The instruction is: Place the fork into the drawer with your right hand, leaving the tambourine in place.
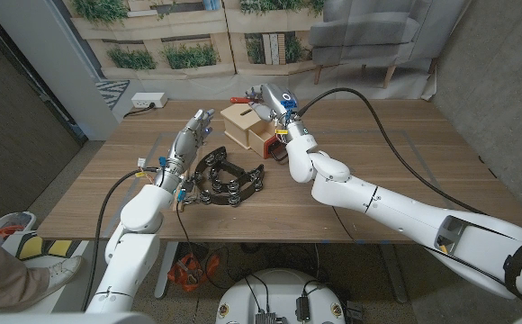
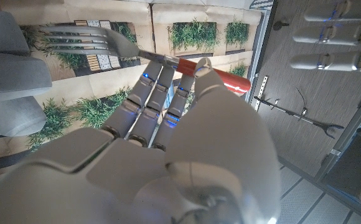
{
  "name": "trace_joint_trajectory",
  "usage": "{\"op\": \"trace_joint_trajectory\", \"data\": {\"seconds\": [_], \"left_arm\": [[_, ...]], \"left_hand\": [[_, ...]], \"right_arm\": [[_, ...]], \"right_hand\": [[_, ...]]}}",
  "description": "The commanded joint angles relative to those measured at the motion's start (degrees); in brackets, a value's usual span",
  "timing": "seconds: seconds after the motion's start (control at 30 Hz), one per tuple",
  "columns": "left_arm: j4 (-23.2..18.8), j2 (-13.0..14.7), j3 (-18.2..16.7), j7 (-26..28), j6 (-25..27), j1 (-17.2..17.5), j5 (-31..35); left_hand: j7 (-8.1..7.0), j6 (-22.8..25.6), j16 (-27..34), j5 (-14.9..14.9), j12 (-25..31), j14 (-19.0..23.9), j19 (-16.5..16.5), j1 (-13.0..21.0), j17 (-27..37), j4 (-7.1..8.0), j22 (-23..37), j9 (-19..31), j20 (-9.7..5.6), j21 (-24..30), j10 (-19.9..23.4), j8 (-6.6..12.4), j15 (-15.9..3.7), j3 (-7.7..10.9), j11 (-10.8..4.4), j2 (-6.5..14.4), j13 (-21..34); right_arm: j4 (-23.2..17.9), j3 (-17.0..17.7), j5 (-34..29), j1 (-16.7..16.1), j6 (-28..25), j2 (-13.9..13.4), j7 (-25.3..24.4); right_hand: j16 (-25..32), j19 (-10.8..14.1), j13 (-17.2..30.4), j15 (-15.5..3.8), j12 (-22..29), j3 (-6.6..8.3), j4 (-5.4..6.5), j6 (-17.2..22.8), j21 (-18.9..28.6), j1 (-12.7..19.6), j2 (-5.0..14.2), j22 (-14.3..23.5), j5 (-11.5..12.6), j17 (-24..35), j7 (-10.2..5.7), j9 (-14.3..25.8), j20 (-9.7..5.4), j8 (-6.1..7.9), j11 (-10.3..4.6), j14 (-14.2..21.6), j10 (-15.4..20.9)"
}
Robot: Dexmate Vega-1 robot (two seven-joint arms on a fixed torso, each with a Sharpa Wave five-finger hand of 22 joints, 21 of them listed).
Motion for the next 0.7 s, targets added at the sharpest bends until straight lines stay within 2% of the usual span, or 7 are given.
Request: {"op": "trace_joint_trajectory", "data": {"seconds": [0.03,0.23,0.7], "left_arm": [[0.7,-0.2,0.2,-0.1,-0.4,-0.2,-0.2],[0.4,-0.2,0.0,0.1,-0.1,0.1,-0.1],[0.1,-0.2,-0.5,0.2,0.1,0.8,-0.2]], "left_hand": [[-0.19,0.2,0.2,0.1,0.3,0.0,0.3,0.1,0.1,-0.33,0.3,0.2,-0.07,0.2,0.2,-0.01,-0.05,-0.01,0.06,0.2,0.2],[-0.03,0.3,0.2,0.1,0.3,0.1,0.3,0.1,0.1,-0.34,0.3,0.2,0.0,0.2,0.2,0.01,-0.05,0.0,0.09,0.2,0.2],[-0.18,0.2,0.2,0.1,0.3,0.1,0.3,0.0,0.1,-0.35,0.3,0.2,0.0,0.2,0.2,-0.02,-0.1,0.01,0.05,0.3,0.2]], "right_arm": [[0.5,0.7,2.2,-0.4,3.1,0.6,0.6],[1.6,1.5,5.3,-0.7,6.1,1.3,1.6],[5.0,1.3,6.1,-0.1,8.4,3.8,1.5]], "right_hand": [[0.1,-0.5,0.1,-9.52,0.0,-0.19,0.1,0.2,0.3,1.9,1.92,0.0,0.2,0.2,-0.37,0.2,-0.15,0.25,-3.5,0.4,3.3],[0.1,-0.6,0.1,-9.53,-0.1,-0.22,0.11,0.2,0.5,1.8,1.9,0.0,0.2,0.3,-0.43,0.2,-0.18,0.27,-3.48,0.5,3.3],[0.2,-0.8,0.2,-9.53,-0.2,-0.19,0.1,0.1,0.9,1.8,1.95,0.0,0.1,0.7,-0.46,0.3,-0.19,0.28,-3.49,0.8,3.1]]}}
